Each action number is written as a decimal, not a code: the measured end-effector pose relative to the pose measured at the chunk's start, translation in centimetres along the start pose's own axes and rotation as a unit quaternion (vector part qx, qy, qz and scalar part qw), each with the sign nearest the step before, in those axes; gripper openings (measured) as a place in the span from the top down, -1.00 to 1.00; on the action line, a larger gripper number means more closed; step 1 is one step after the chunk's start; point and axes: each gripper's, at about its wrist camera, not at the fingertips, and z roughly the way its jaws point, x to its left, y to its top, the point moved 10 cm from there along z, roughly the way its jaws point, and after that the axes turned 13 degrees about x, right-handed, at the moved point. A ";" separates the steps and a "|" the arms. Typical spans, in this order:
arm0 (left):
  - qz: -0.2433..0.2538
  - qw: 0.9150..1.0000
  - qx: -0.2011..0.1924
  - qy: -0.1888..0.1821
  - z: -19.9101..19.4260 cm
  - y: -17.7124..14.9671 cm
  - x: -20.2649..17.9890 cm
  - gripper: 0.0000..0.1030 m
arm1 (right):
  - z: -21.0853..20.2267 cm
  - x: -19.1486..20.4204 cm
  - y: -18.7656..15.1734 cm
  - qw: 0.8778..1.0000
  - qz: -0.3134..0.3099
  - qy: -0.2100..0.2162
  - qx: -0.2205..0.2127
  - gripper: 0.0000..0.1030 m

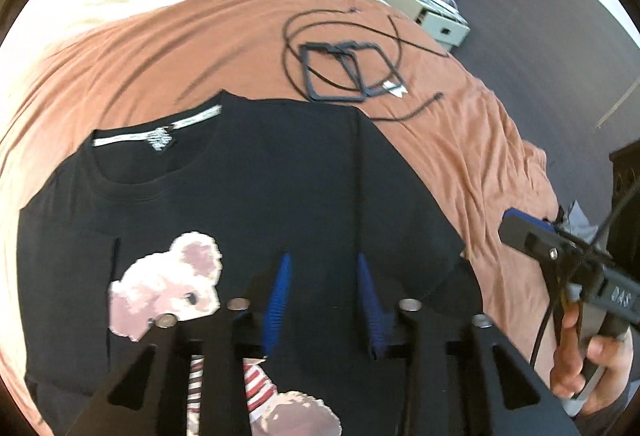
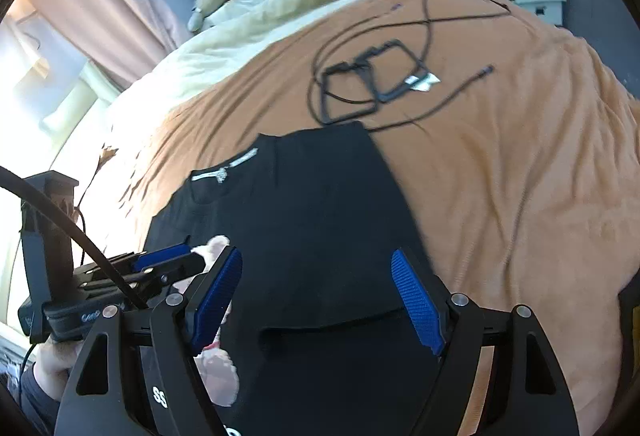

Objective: Fold small clothes

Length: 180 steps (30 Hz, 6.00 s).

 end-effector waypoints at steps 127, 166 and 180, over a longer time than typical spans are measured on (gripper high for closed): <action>0.248 0.955 -0.027 0.159 8.1 -0.2 -4.3 0.96 | 6.1 -2.0 -4.2 0.999 0.009 -0.016 0.046 0.04; 0.068 0.989 -0.015 0.133 4.4 2.3 8.5 0.89 | 5.7 0.2 -3.6 0.997 -0.039 -0.051 0.041 0.57; 0.064 0.993 0.015 0.096 9.0 1.3 6.9 0.88 | 8.9 0.0 -3.4 0.989 -0.035 -0.127 0.060 0.61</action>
